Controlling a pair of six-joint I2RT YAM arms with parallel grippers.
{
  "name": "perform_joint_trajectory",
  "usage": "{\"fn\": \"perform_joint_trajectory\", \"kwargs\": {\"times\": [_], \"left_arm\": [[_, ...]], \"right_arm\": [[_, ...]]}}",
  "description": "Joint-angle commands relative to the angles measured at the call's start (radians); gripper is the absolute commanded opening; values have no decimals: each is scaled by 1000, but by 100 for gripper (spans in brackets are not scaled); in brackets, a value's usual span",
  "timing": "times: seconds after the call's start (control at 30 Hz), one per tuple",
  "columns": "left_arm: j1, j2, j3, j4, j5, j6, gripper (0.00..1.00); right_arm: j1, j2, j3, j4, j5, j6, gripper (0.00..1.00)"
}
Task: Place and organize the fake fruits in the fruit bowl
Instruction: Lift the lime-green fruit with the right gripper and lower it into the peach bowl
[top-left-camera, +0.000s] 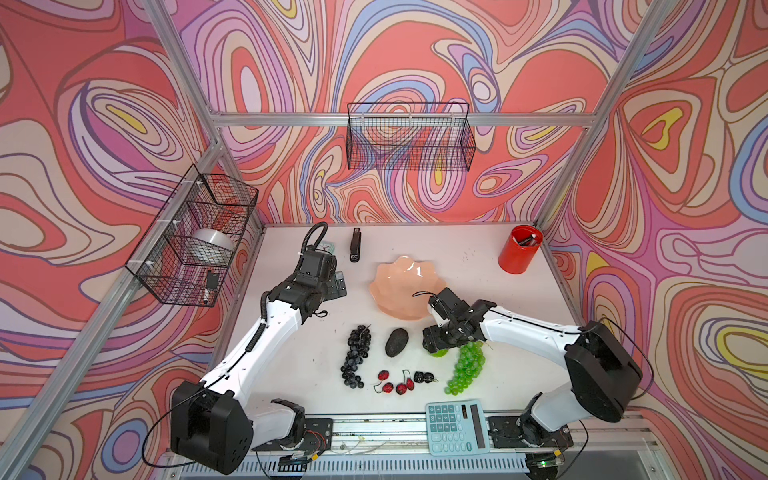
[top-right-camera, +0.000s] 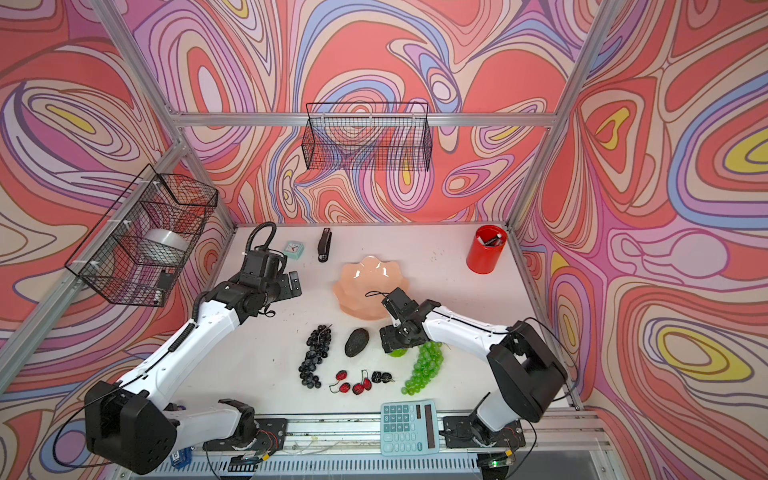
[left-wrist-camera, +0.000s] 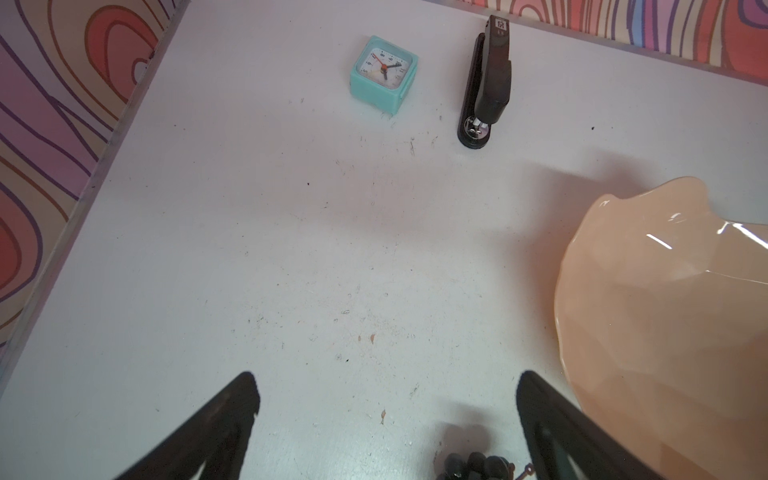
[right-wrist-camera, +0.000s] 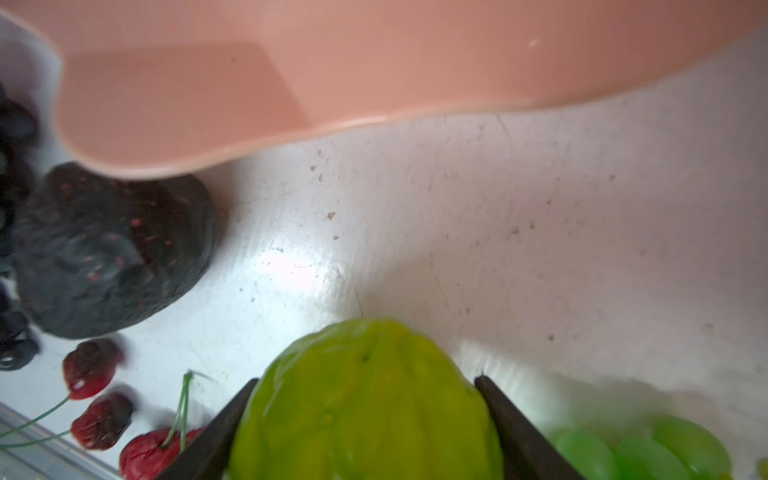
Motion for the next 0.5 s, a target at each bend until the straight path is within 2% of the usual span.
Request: {"fn": "perform_joint_trajectory", "kwargs": {"times": [0.0, 0.1, 0.17, 0.33, 0.47], "left_arm": [[-3, 1, 20, 27, 1, -15, 100], [-3, 31, 61, 11, 47, -20, 99], [-2, 51, 87, -16, 90, -19, 98], [-2, 62, 122, -79, 119, -3, 95], [-2, 21, 111, -75, 108, -18, 95]], "right_arm": [[6, -103, 52, -128, 41, 17, 56], [6, -170, 137, -209, 69, 21, 60], [0, -154, 232, -245, 97, -15, 62], [-56, 52, 492, -233, 92, -168, 61], [-125, 205, 594, -169, 40, -253, 61]]}}
